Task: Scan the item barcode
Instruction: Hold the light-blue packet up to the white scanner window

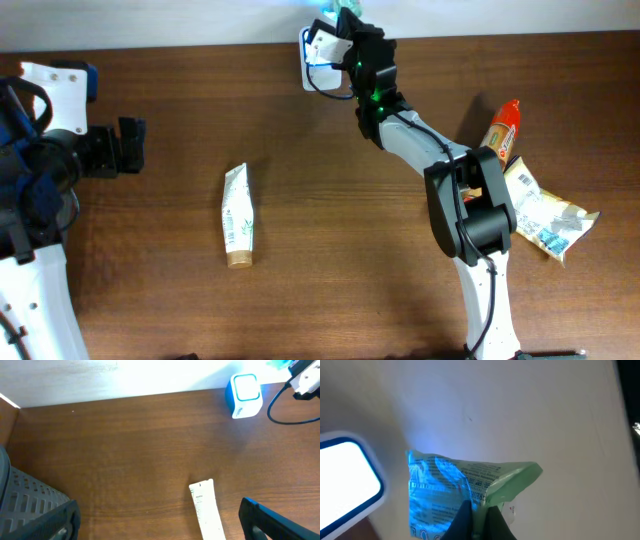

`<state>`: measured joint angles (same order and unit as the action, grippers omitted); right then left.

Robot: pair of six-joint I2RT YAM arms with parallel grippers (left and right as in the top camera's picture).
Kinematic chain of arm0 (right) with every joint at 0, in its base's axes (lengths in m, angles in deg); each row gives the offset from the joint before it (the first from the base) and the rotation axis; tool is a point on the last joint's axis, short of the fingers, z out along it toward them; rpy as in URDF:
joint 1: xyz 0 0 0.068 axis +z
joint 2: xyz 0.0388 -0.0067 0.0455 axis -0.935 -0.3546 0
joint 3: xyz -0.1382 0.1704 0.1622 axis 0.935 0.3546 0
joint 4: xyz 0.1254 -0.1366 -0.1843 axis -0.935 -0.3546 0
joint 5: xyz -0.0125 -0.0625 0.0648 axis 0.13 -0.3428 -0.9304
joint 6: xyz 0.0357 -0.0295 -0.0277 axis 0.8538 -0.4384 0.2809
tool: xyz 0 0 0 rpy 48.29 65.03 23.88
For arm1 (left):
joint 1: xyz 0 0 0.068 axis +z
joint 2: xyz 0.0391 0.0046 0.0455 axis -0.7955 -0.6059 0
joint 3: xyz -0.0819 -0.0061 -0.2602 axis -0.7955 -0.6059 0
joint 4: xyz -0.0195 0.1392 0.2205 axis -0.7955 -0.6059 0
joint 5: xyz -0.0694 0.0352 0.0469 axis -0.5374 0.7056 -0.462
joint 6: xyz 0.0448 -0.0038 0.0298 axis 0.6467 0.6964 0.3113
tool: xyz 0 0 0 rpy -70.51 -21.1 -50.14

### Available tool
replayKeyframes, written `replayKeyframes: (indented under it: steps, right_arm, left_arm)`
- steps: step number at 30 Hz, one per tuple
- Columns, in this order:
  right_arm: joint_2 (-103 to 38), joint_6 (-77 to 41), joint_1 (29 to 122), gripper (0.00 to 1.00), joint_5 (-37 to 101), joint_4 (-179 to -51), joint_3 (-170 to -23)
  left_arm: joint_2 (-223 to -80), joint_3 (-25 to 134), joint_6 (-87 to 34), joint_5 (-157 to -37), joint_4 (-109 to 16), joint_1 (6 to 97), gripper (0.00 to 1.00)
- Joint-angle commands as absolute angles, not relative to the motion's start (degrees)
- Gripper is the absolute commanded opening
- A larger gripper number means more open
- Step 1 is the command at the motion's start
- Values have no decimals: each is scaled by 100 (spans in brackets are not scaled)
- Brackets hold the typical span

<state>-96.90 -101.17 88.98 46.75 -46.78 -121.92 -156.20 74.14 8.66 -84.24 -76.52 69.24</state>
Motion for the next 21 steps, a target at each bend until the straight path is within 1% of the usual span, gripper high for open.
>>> replayKeyframes:
  steps: [1, 6, 11, 13, 15, 18, 20, 21]
  right_arm:
    - [-9760, -10371, 8909, 4, 4561, -4737, -12269]
    - [-9760, -10368, 8924, 4, 4489, -4754, -12269]
    - [-9756, -10366, 9136, 4, 4485, -4757, -12269]
    - [-9493, -10231, 9167, 4, 4474, -4938, -12266]
    - [-8901, -9206, 9171, 4, 4517, -5511, -12266]
    - [-7647, -7031, 9173, 4, 4515, -7231, -12269]
    - [-6468, -4526, 9105, 4, 4513, -9388, -12269]
    - [-6020, -3671, 9007, 4, 4513, -10359, -12269]
  left_arm:
    - [-15587, 7456, 955, -8489, -7659, 6939, 99]
    - [-15587, 7456, 955, -8489, -7659, 6939, 99]
    - [-15587, 7456, 955, -8487, -7659, 6939, 99]
    - [-15587, 7456, 955, -8489, -7659, 6939, 99]
    - [-15587, 7456, 955, -8487, -7659, 6939, 99]
    - [-15587, 7456, 955, -8487, -7661, 6939, 99]
    - [-15587, 7456, 955, -8487, -7659, 6939, 99]
    - [-15587, 7456, 955, -8487, -7659, 6939, 99]
